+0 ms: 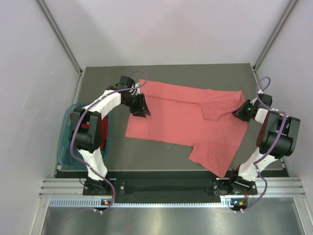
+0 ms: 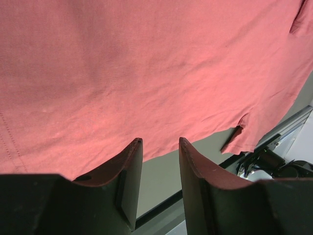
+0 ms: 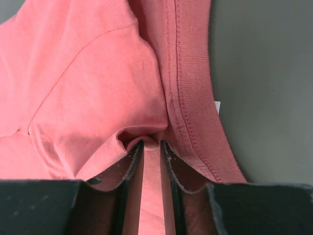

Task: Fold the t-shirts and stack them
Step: Fold the tshirt

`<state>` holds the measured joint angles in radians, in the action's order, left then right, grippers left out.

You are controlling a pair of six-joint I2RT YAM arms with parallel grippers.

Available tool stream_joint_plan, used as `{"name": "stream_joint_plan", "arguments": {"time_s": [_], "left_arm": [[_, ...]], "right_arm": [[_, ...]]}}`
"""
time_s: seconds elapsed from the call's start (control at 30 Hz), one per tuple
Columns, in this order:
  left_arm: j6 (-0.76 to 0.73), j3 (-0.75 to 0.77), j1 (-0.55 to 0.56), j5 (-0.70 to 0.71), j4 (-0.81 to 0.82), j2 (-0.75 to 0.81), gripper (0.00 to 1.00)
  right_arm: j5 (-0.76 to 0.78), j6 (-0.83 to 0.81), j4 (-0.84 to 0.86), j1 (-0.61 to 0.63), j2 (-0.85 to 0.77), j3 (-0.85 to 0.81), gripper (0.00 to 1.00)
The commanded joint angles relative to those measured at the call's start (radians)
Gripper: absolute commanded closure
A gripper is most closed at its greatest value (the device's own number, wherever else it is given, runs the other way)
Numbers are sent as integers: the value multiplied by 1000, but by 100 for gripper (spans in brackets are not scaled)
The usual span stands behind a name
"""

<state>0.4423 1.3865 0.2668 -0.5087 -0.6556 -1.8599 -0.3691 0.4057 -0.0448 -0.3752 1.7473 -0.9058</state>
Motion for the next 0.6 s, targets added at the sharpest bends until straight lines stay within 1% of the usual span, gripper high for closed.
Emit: {"name": "stream_joint_plan", "arguments": {"time_s": [0.0,0.2,0.23,0.33,0.43,0.47,0.53,0.57], "left_arm": [[-8,11,-6,-19,25,-4,59],[-5,13,-6,-24,27,-4,59],[-5,13,-6,-24,27,-4,59],[-5,9,-6,-24,27,-4,59],[-4,6,-6,-24,28,-1,59],[-5,6,-6,-24,28,-1,59],[-7,5,-6,-19,27,2,59],[-8,3,-6,-16,27,4,59]], "right_arm": [[-19,1,37,7,4,-44,79],[-33,12,37,9,21,-50,80],[-37,16,66,9,23,-50,82],[-40,28,69,9,26,-54,85],[-51,44,48,10,17,-64,89],[-44,51,13,10,11,-73,92],[-31,58,-62,10,-21,-82,95],[-12,68,-93,10,-32,-94,100]]}}
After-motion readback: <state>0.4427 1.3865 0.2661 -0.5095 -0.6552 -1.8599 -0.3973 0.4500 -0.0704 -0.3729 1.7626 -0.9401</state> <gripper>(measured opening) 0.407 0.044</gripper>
